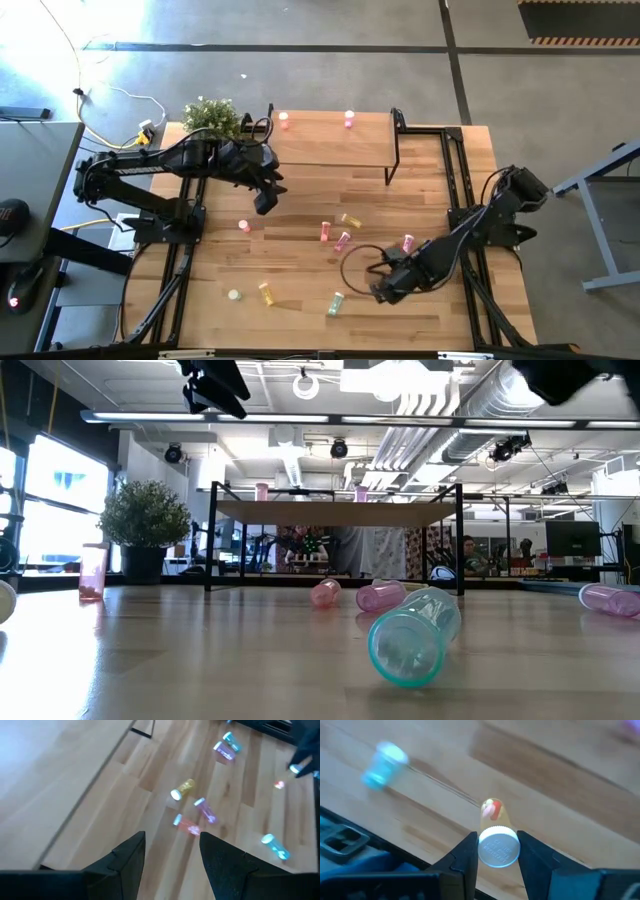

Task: Pick and place medicine bottles onto shelf by color
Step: Put the bottom right yellow pill bottle on the shelf

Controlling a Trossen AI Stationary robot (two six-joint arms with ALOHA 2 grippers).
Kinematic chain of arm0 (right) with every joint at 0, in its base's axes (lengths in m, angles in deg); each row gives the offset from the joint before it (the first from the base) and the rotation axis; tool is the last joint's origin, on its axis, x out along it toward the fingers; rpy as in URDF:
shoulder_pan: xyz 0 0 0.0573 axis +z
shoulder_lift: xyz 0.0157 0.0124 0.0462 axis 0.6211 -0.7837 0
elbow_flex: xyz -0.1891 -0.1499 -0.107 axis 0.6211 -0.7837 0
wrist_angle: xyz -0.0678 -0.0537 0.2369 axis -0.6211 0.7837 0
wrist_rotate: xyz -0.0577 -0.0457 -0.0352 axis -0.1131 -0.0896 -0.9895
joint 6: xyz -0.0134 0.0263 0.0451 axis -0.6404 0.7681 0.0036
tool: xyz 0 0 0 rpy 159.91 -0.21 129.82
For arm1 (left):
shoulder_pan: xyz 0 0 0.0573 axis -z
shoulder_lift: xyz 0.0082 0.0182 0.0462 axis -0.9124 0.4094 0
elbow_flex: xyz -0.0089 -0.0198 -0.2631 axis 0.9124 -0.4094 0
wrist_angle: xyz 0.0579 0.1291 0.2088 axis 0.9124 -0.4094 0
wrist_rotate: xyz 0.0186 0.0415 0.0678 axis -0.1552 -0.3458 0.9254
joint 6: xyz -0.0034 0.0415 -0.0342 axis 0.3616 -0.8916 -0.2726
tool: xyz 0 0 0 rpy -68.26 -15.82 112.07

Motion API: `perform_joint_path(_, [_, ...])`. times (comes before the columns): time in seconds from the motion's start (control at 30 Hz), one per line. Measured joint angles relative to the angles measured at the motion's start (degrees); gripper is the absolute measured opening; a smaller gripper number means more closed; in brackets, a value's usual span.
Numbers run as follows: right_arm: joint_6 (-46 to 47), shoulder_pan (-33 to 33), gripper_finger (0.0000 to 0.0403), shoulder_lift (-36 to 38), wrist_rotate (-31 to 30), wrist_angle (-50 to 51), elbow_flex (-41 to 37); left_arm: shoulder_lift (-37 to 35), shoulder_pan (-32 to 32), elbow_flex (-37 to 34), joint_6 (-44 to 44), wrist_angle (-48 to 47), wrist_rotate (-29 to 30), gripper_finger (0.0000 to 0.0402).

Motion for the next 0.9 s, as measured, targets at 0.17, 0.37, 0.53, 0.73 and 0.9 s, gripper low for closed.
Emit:
perform_joint_path(0.17, [-6.5, -5.2, 0.0105, 0.0, -2.8, 0.8, 4.8, 0.0, -3.2, 0.0, -3.3, 0.0, -0.2, 0.0179])
perform_joint_path(0.37, [-15.8, -12.6, 0.0105, 0.0, -6.5, 3.0, 10.8, 0.0, -6.7, 0.0, -7.0, 0.0, -0.2, 0.0179])
perform_joint_path(0.53, [-26.7, -19.9, 0.0105, 0.0, -8.6, 4.7, 16.4, 0.0, -8.9, 0.0, -9.1, 0.0, -0.2, 0.0179])
perform_joint_path(0.73, [-42.1, -30.0, 0.0105, 0.0, -9.1, 9.7, 23.6, 0.0, -11.4, 0.0, -10.2, 0.0, -0.2, 0.0179])
perform_joint_path(0.9, [-55.6, -39.4, 0.0105, 0.0, -9.1, 16.3, 29.4, 0.0, -13.4, 0.0, -9.4, 0.0, -0.2, 0.0179])
